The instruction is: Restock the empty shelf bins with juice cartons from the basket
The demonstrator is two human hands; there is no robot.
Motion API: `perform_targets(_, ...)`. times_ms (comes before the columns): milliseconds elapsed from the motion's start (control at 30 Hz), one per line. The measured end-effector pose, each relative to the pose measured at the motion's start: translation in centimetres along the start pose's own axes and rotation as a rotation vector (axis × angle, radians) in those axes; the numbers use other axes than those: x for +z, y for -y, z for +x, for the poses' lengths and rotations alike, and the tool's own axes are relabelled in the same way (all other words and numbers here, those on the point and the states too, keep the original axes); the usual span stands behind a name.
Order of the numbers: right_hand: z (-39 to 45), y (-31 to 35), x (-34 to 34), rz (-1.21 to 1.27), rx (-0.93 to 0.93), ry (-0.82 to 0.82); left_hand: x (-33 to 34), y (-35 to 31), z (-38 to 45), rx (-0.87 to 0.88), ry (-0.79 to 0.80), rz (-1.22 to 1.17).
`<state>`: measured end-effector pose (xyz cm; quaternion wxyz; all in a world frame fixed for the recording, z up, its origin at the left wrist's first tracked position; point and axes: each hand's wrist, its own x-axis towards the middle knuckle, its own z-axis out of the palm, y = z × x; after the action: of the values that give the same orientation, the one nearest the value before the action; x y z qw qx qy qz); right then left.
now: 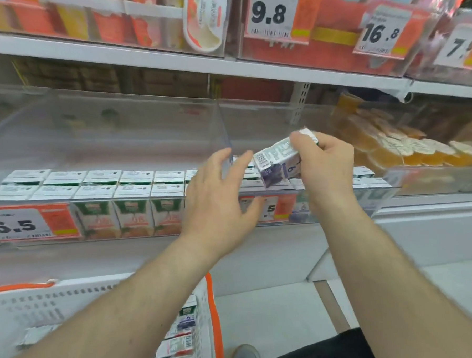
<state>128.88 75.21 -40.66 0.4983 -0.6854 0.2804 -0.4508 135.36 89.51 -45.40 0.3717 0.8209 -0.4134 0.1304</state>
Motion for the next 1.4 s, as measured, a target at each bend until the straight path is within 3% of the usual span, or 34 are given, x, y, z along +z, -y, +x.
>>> perform_targets(100, 3.4, -0.6, -1.7, -0.102, -0.079, -0.168, 1.3, 0.1, -0.1, -0.027, 0.038, 0.237)
perform_targets(200, 5.9, -1.6, -2.3, -0.318, -0.107, -0.289, 2.5, 0.3, -0.5, -0.046, -0.028, 0.212)
perform_targets(367, 7.1, -4.0, -1.8, -0.611, -0.119, -0.177, 3.3, 0.8, -0.6, -0.062, -0.122, 0.134)
perform_targets(633, 8.0, -4.5, -1.7, -0.620, -0.076, -0.194, 3.3, 0.7, -0.7, -0.074, -0.109, 0.092)
perform_targets(967, 9.2, -5.4, -1.0, -1.107, 0.161, 0.244, 3.4, 0.6, -0.6, -0.079, -0.105, 0.056)
perform_targets(1233, 11.1, -2.9, 1.3, -1.249, 0.305, 0.550, 3.3, 0.4, -0.6, -0.115, -0.083, 0.021)
perform_targets(1333, 11.3, -2.0, 3.7, -1.170, 0.222, 0.687, 3.2, 0.3, -0.5, -0.119, -0.087, 0.023)
perform_targets(1400, 11.0, -1.9, 4.5, -1.134, 0.307, 0.806, 3.1, 0.3, -0.5, -0.125, -0.079, 0.015)
